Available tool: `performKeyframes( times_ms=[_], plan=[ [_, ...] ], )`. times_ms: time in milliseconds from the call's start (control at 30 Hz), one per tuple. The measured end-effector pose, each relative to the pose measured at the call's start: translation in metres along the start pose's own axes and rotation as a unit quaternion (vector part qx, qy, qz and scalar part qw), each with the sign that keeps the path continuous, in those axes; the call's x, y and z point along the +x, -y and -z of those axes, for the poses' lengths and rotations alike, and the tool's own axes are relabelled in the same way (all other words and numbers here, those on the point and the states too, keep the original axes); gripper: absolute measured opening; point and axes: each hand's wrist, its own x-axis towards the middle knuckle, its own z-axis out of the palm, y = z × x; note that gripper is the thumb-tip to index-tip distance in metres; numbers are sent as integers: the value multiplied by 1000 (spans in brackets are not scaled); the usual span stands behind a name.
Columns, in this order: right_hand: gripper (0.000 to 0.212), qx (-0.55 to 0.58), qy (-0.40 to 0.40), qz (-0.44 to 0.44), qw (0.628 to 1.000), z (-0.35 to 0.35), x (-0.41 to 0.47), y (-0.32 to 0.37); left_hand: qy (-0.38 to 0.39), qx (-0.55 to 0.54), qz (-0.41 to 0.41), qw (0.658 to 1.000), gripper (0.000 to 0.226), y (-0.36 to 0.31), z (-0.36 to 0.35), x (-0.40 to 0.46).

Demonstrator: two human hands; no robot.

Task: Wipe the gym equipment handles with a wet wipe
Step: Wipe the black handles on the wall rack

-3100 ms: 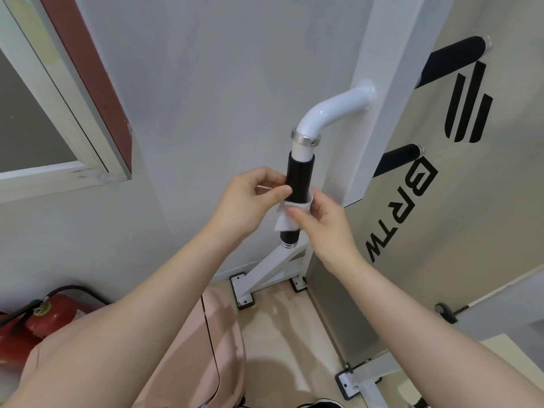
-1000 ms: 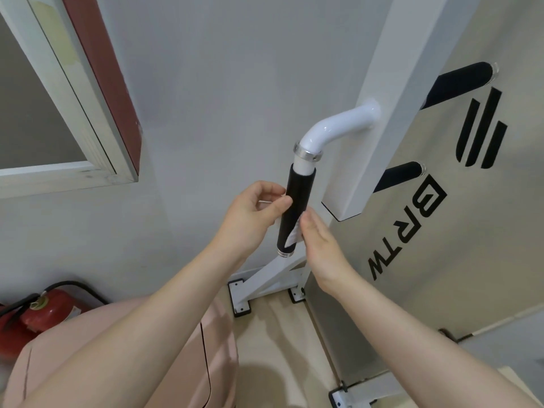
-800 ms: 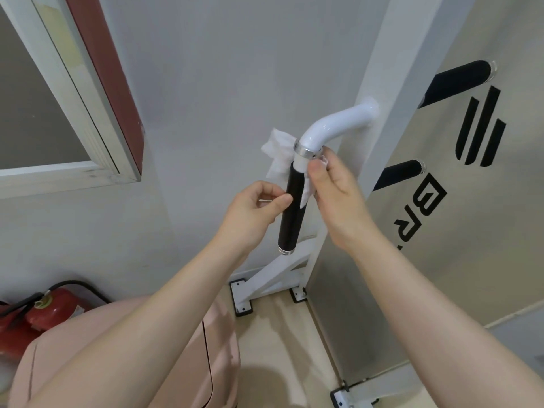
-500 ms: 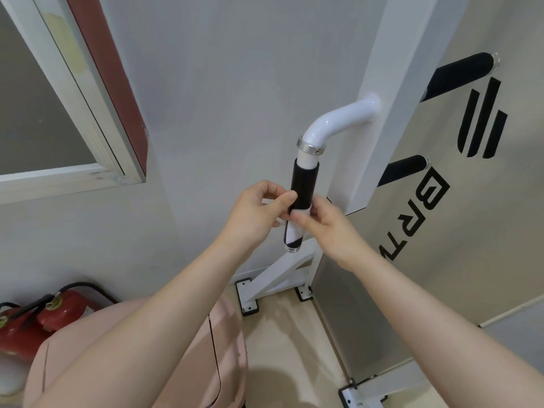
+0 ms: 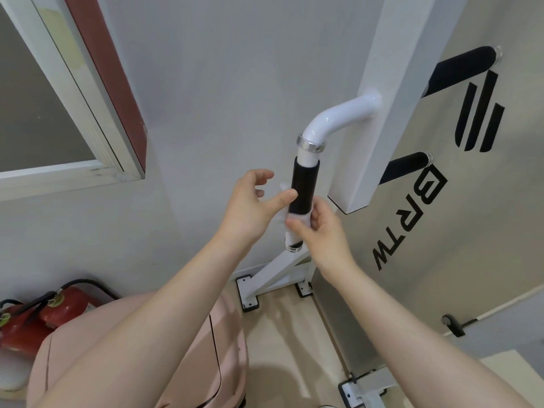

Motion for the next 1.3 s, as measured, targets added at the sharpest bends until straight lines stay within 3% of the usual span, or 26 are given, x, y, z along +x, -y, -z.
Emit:
performKeyframes(
  times_ms=[133,267,333,500,567,633,733,833,933,1067,1300],
  plan=[
    [29,-92,9,-50,994,3,-10,-10,14,3,0,1000,57,-1,0,0],
    [32,-7,-12,45,999,8,12,34,14,-23,15,1000,56,0,0,1],
    [33,14,0,50,999,8,11,35,15,-36,21,999,56,0,2,3],
    [38,-101,116,-34,988,19,-2,6,70,-49,25,996,37,-1,8,3],
    [36,-103,130,-17,986,26,7,21,82,-94,62,990,28,3,10,8],
    [34,-78,125,14,989,30,20,44,100,-180,121,971,37,7,13,22],
    [34,-30,170,22,985,34,36,65,196,-243,156,937,43,8,17,36],
    [30,-12,220,6,975,38,42,68,317,-187,97,925,55,6,12,39],
    [37,-6,255,2,967,40,44,68,367,-199,70,906,62,2,10,39],
    [82,5,258,12,966,43,43,67,353,-142,-12,925,27,-5,13,37],
    [89,42,215,-3,976,50,28,48,184,-97,-103,973,24,-4,-1,11]
  ],
)
